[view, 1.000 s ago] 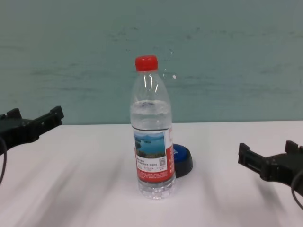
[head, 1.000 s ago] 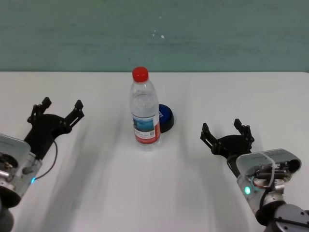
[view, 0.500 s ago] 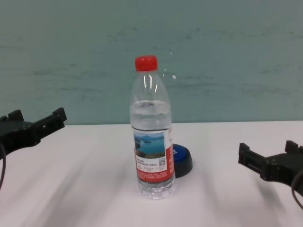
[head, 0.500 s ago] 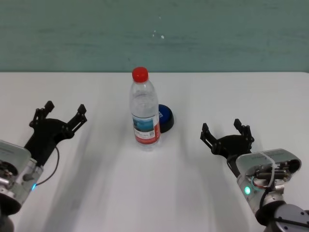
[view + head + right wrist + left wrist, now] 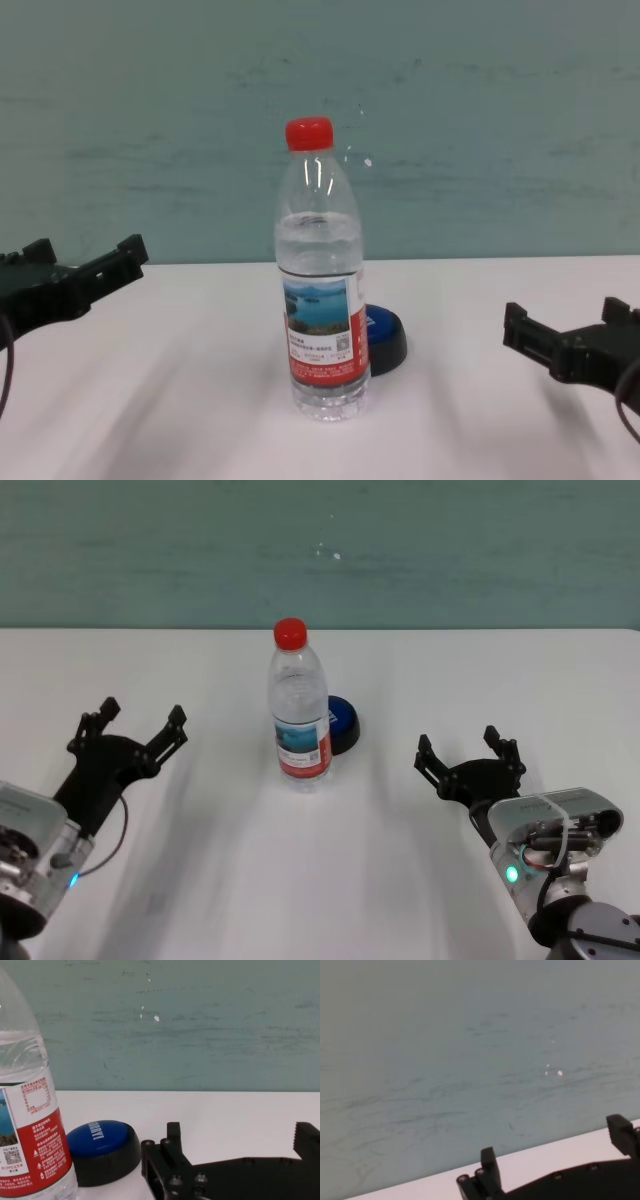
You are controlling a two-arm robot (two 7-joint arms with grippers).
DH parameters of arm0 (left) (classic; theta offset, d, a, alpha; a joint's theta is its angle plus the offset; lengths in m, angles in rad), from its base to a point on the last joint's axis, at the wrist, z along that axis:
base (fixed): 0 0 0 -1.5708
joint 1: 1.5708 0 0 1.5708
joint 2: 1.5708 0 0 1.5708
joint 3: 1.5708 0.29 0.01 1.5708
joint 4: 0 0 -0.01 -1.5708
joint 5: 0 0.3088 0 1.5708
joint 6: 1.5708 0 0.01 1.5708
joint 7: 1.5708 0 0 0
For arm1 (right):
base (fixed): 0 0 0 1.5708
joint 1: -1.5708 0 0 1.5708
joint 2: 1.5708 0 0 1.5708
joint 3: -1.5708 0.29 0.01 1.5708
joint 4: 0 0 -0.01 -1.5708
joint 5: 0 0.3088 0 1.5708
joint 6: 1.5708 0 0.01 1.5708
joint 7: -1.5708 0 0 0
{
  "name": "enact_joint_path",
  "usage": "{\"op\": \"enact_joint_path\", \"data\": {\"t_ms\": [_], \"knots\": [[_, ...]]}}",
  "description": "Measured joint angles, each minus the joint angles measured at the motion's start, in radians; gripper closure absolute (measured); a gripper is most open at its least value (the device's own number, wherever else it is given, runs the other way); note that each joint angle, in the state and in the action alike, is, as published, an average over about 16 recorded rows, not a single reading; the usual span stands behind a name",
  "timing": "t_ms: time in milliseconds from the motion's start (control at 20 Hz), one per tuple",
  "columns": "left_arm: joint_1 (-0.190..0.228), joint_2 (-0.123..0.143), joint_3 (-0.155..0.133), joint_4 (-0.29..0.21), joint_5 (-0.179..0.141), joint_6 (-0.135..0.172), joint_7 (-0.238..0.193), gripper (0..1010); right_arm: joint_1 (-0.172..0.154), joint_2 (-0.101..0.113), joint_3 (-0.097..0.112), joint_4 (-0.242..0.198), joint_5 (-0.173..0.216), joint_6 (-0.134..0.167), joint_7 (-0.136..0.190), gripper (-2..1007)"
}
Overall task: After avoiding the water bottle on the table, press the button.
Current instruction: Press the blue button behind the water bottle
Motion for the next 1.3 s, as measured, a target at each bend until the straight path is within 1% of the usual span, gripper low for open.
{"op": "enact_joint_path", "data": {"t_ms": [700,1300], "knots": [[0.056,0.011,0.025,-0.055,-0.012,-0.005,-0.013,0,0.0,0.0,0.0,0.0,0.0,0.0,0.0,1],[0.086,0.013,0.051,-0.086,-0.001,-0.024,-0.015,0,0.0,0.0,0.0,0.0,0.0,0.0,0.0,1]]}}
